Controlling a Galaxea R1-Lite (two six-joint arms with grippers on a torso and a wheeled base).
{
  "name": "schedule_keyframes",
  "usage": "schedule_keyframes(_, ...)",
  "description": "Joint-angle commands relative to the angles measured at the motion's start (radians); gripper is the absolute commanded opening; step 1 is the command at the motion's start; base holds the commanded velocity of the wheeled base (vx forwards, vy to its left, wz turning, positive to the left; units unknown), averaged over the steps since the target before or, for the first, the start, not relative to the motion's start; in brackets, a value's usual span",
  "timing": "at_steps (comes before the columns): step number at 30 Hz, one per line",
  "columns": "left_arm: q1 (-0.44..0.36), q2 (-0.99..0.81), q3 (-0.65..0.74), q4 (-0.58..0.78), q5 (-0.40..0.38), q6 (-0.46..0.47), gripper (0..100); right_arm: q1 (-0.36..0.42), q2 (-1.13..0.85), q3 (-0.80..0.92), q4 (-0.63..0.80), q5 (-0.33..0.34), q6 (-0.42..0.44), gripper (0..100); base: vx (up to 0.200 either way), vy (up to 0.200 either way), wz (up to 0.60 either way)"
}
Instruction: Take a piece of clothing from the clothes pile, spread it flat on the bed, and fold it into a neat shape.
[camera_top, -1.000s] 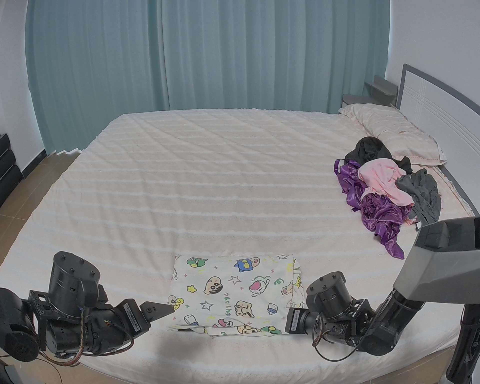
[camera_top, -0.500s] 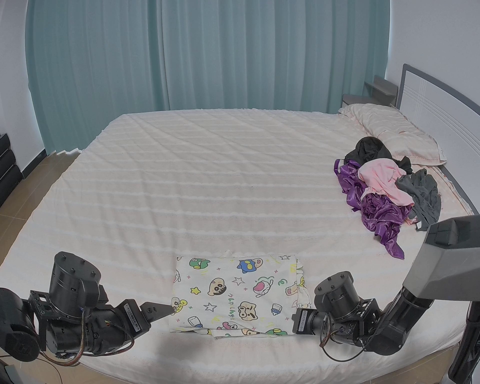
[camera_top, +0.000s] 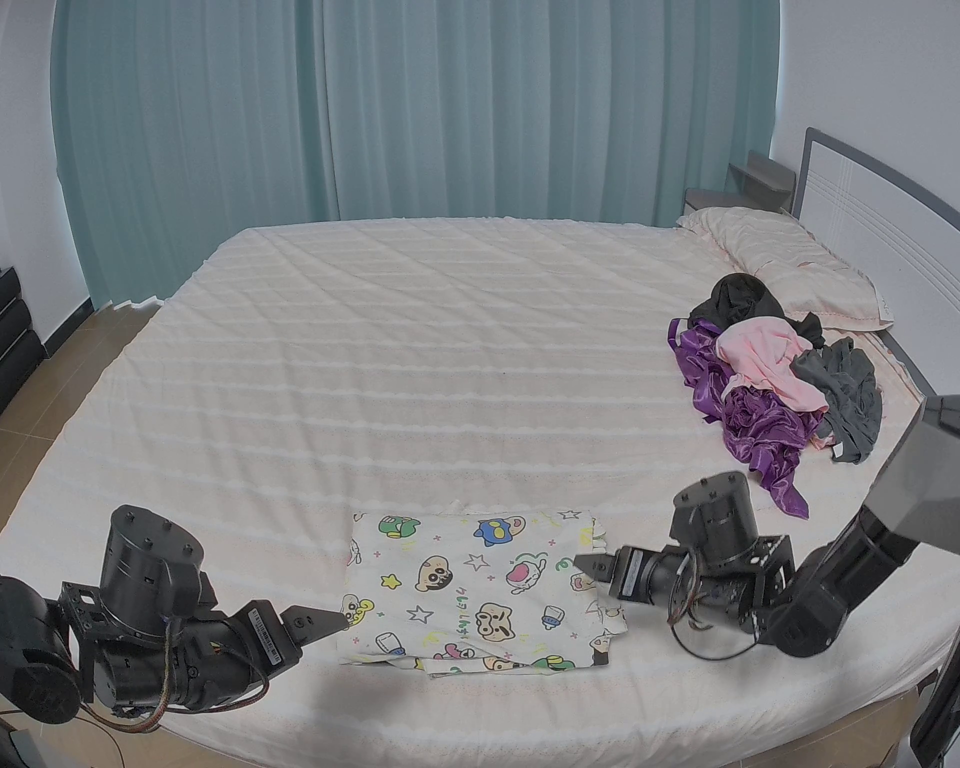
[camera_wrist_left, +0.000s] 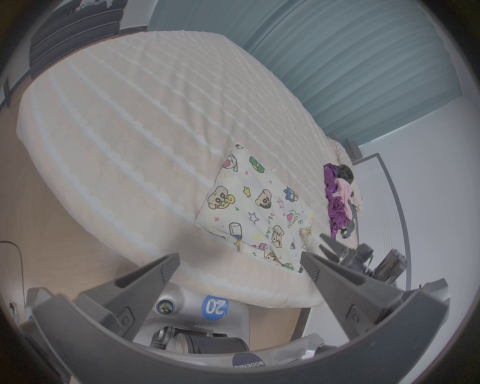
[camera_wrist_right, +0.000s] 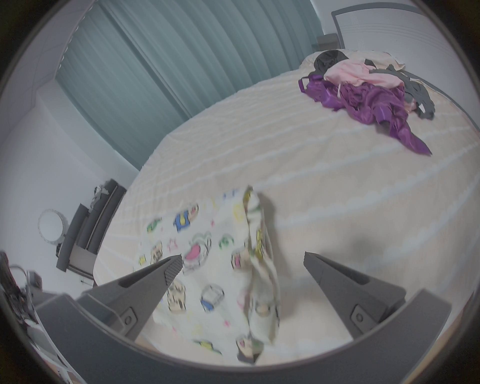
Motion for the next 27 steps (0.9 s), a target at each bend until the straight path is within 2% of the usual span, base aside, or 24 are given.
schedule_keyframes(1, 0.0, 0.002, 0.002, -0.001, 0.001, 0.0, 100, -0.1, 0.045, -0.207, 0.1, 0.07, -0.023, 100, 0.0, 0.0, 0.0)
schedule_keyframes(2, 0.0, 0.002, 0.002, -0.001, 0.001, 0.0, 100, -0.106, 0.1, -0.268, 0.123, 0.096, -0.023, 100, 0.0, 0.0, 0.0)
schedule_keyframes(10, -0.001, -0.003, 0.002, -0.001, -0.001, 0.001, 100, -0.088, 0.271, -0.475, 0.175, 0.104, -0.028, 100, 0.0, 0.0, 0.0)
schedule_keyframes(27, -0.001, 0.002, 0.003, -0.001, -0.004, -0.002, 100, -0.075, 0.295, -0.503, 0.179, 0.099, -0.026, 100, 0.0, 0.0, 0.0)
